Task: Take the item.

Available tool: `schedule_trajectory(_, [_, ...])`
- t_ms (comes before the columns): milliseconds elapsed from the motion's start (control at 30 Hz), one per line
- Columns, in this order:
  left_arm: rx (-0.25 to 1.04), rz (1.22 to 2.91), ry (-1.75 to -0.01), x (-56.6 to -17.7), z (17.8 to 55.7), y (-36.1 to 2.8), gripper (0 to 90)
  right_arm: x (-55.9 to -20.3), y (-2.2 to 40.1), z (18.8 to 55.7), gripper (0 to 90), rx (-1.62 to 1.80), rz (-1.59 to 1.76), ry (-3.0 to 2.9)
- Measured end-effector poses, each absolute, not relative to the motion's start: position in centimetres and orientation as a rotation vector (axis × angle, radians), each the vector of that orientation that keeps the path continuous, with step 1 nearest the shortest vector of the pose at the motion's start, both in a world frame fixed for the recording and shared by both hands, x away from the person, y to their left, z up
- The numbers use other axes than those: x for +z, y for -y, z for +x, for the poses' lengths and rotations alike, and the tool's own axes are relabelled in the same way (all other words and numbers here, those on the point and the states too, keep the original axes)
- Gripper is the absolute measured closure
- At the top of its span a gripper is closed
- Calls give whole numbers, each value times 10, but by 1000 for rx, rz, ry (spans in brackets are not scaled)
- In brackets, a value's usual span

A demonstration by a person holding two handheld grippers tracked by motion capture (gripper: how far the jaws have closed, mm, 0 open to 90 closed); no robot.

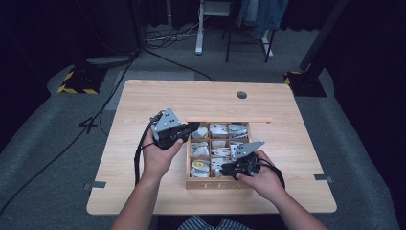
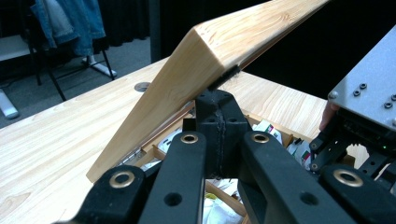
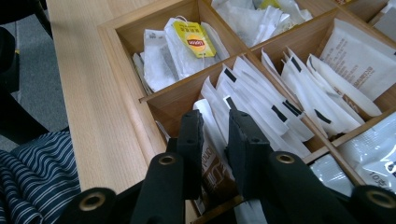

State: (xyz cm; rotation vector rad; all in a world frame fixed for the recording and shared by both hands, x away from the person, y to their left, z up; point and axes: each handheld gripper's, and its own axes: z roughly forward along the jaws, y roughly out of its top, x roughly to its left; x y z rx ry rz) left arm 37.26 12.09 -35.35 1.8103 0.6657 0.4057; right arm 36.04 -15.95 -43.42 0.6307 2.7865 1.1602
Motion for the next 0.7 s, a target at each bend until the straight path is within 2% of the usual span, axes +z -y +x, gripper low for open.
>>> schedule_trajectory(167, [405, 1812, -665, -354, 372, -121, 895, -434, 158, 359, 849, 1131, 594, -2784])
schedule_trajectory(433, [403, 1811, -666, -354, 372, -120, 895, -430, 159, 358, 896, 1136, 569, -2765])
schedule_trajectory(700, [399, 1812, -665, -354, 373, -120, 895, -421, 161, 356, 900, 1170, 558, -2733])
